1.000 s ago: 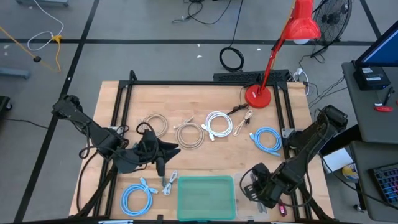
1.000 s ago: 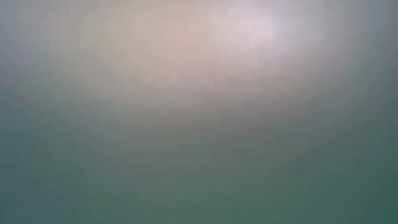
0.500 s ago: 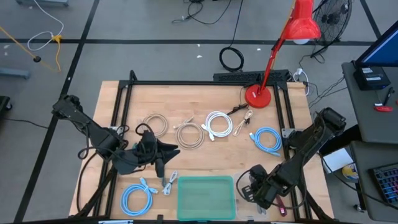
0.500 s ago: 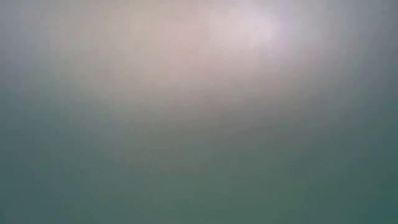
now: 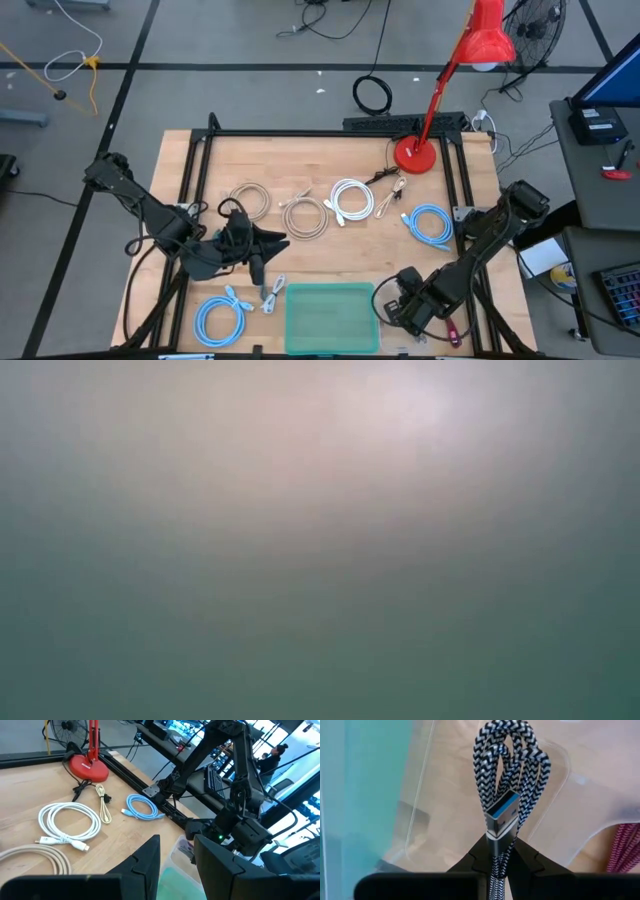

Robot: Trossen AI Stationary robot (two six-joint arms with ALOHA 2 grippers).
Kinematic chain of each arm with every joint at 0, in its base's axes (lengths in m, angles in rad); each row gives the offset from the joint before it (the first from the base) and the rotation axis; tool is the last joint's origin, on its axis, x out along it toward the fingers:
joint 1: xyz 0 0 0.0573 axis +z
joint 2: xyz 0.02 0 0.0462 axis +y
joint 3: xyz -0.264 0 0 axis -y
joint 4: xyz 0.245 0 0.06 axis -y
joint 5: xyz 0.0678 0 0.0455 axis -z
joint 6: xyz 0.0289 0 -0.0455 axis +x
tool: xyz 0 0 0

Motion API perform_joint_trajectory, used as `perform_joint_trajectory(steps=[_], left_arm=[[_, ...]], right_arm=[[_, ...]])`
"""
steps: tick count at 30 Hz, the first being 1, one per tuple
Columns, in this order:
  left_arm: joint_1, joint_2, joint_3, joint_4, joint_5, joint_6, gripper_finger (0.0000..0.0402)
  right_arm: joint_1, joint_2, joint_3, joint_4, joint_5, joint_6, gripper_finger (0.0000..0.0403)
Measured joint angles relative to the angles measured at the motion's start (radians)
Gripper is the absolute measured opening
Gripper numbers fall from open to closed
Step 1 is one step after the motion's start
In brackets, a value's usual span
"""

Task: Pick & Place USB Port
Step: Put the black charger cable into the white transparent bin, then put the white transparent hdmi cable into the green bin

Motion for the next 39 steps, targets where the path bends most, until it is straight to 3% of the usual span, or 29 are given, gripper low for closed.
perform_joint_trajectory(steps=[7,22,28,34,39], left_arm=[[-0.005,0.000,0.000,0.002,-0.003,-0.002,0.0124],[-0.004,0.000,0.000,0.001,-0.003,-0.002,0.0124],[-0.004,0.000,0.000,0.001,-0.004,-0.002,0.0124],[-0.004,0.000,0.000,0.008,-0.006,0.001,0.0124],[-0.004,0.000,0.000,0.043,-0.001,0.031,0.0124]], right_arm=[[-0.006,0.019,0.000,-0.015,0.000,-0.008,0.0039],[-0.008,0.018,0.000,0.036,-0.002,-0.025,0.0123],[-0.012,-0.015,0.000,0.059,0.011,-0.040,0.0138],[-0.020,-0.122,0.000,0.154,0.197,-0.112,0.0136],[-0.021,-0.218,0.000,0.305,0.466,-0.272,0.0136]])
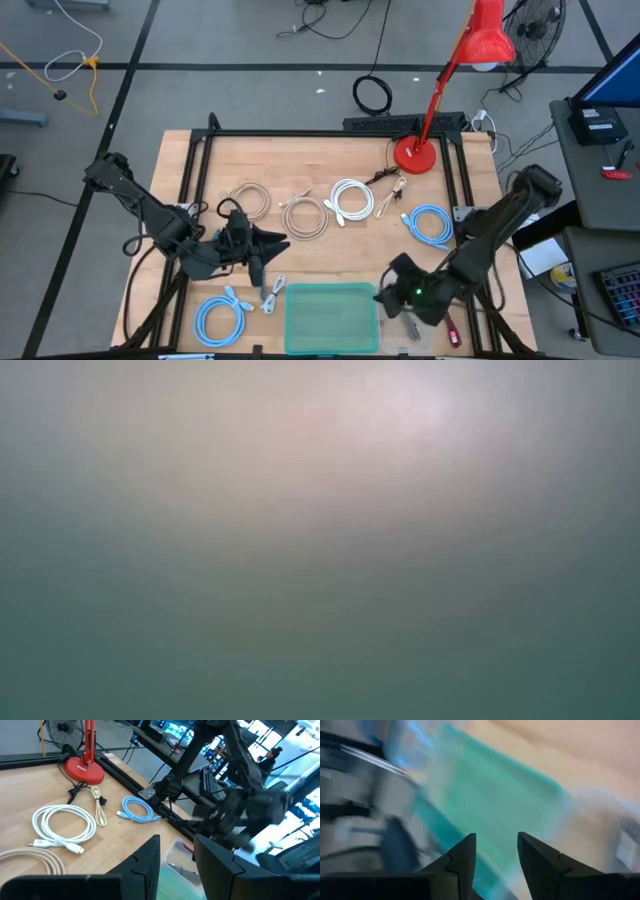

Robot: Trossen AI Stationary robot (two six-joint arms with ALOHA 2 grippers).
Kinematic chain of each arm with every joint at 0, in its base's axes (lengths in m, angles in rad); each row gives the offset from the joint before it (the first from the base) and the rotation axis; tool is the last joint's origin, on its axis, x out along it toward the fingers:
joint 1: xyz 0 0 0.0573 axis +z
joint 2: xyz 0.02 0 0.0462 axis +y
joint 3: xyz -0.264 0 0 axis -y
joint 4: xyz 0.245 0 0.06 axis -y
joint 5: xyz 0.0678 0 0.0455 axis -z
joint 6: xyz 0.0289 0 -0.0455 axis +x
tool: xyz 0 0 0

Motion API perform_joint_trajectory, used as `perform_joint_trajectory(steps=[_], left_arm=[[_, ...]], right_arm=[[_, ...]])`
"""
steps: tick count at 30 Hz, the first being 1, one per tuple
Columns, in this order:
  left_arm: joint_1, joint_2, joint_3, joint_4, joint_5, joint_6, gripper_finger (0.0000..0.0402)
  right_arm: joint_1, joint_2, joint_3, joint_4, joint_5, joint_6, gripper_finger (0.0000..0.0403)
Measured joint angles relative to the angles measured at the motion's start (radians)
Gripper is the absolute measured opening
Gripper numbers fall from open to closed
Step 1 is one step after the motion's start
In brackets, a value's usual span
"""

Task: Pick & Place USB Port
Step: Put the white transparent hdmi cable into the green bin

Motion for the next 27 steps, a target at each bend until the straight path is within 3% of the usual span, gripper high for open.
perform_joint_trajectory(steps=[6,12,21,27], left_arm=[[0.000,-0.006,0.000,0.004,0.016,0.029,0.0124],[0.060,-0.036,0.000,-0.057,0.152,0.031,0.0124],[0.247,-0.122,0.000,-0.273,0.381,0.092,0.0124],[0.356,-0.168,0.000,-0.373,0.502,0.143,0.0124]], right_arm=[[-0.014,-0.090,0.000,0.146,0.257,-0.311,0.0133],[-0.103,-0.138,0.001,0.163,0.292,-0.491,0.0132],[-0.385,-0.126,0.000,0.061,0.008,-0.575,0.0132],[-0.550,-0.113,0.000,0.016,-0.075,-0.709,0.0132]])
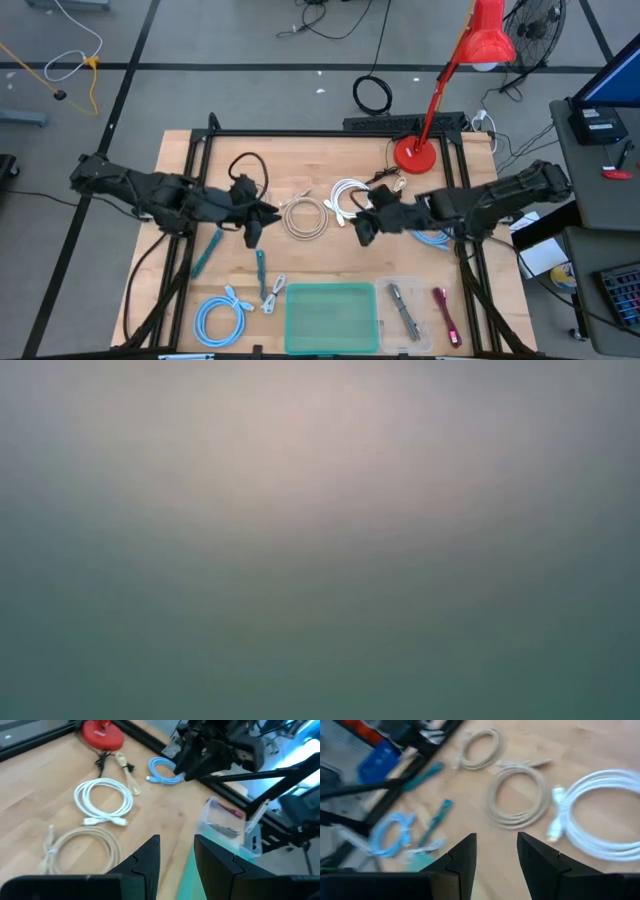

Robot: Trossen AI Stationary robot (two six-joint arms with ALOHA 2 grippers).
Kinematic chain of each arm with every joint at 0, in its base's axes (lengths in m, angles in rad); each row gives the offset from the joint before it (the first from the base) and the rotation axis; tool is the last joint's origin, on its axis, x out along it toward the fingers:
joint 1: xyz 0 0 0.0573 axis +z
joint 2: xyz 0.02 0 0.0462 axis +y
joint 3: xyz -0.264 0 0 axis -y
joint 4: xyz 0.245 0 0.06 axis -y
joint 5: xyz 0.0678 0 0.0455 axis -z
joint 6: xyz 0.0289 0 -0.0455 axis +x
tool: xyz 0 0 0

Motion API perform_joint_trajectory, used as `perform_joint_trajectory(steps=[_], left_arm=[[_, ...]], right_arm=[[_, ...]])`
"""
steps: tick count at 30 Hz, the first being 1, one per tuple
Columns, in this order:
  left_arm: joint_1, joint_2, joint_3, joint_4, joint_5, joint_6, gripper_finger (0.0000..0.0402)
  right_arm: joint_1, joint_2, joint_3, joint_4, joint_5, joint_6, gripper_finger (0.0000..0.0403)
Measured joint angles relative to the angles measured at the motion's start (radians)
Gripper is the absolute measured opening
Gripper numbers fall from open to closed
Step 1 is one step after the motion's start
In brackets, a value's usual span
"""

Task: Pick & Place USB Port
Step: Put the white transparent hdmi cable into the green bin

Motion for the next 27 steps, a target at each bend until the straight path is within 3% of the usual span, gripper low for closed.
perform_joint_trajectory(steps=[7,10,18,27], left_arm=[[0.051,-0.004,0.000,-0.056,0.049,0.046,0.0124],[0.050,-0.004,0.000,-0.067,0.049,0.028,0.0124],[0.006,-0.003,0.000,-0.082,0.039,0.008,0.0124],[-0.016,0.005,0.000,-0.091,0.020,-0.002,0.0124]], right_arm=[[-0.175,0.139,-0.001,-0.046,-0.297,-0.101,0.0132],[-0.209,0.216,-0.001,-0.014,-0.354,-0.122,0.0132],[-0.252,0.352,0.001,0.038,-0.338,-0.180,0.0132],[-0.256,0.380,0.000,0.110,-0.277,-0.174,0.0132]])
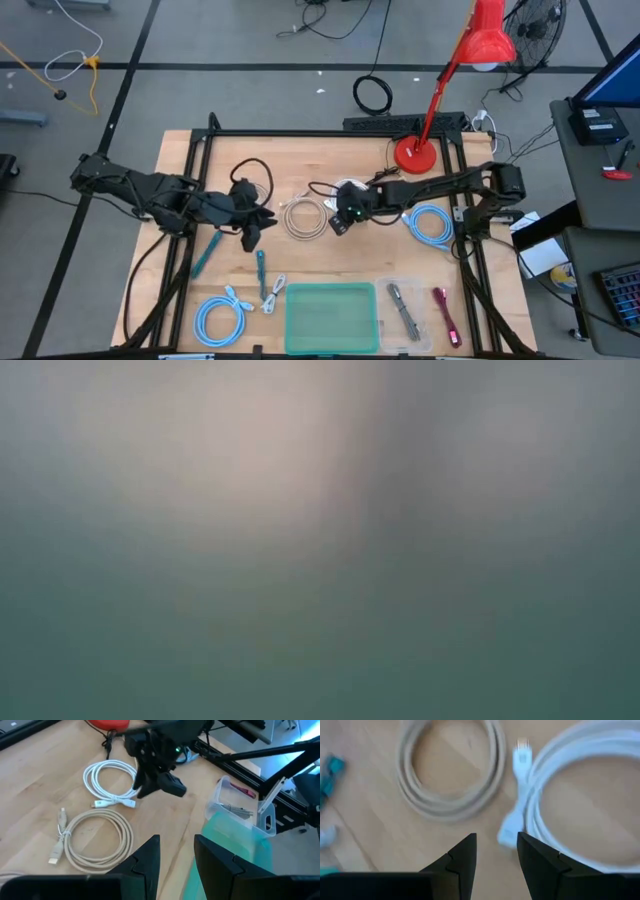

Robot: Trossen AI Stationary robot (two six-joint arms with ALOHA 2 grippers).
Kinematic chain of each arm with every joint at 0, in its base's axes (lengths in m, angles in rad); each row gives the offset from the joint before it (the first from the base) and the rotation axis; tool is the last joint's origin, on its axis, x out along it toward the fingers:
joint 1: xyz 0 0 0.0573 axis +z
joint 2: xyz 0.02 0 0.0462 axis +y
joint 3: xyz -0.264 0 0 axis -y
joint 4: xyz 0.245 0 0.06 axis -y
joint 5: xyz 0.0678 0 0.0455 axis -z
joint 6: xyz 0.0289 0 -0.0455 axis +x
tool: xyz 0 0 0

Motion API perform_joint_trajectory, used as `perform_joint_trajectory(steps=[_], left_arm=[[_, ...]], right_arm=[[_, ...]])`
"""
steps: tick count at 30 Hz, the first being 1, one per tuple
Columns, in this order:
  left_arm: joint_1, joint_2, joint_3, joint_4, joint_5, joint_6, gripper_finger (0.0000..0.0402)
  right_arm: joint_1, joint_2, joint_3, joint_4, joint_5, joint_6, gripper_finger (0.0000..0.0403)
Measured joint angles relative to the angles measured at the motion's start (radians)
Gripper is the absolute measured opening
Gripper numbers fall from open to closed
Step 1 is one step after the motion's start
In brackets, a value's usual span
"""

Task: Pick & Place USB Port
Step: Put the white transparent hdmi cable into the green bin

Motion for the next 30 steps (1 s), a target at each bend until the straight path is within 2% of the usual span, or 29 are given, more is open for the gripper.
perform_joint_trajectory(steps=[6,13,22,27,30], left_arm=[[0.001,0.000,0.000,0.000,0.001,-0.002,0.0124],[-0.017,0.000,0.000,-0.001,0.003,-0.005,0.0124],[-0.052,0.000,0.000,-0.005,0.003,-0.015,0.0124],[-0.067,0.000,0.000,-0.006,-0.001,-0.016,0.0124],[-0.070,0.000,0.000,-0.006,-0.004,-0.017,0.0124]], right_arm=[[-0.020,0.006,0.000,0.007,0.096,-0.056,0.0132],[-0.064,0.084,0.001,0.110,-0.011,-0.070,0.0132],[-0.063,0.131,0.000,0.117,-0.003,-0.083,0.0132],[-0.046,0.169,0.003,0.121,0.080,-0.123,0.0132],[-0.044,0.193,0.005,0.130,0.073,-0.135,0.0132]])
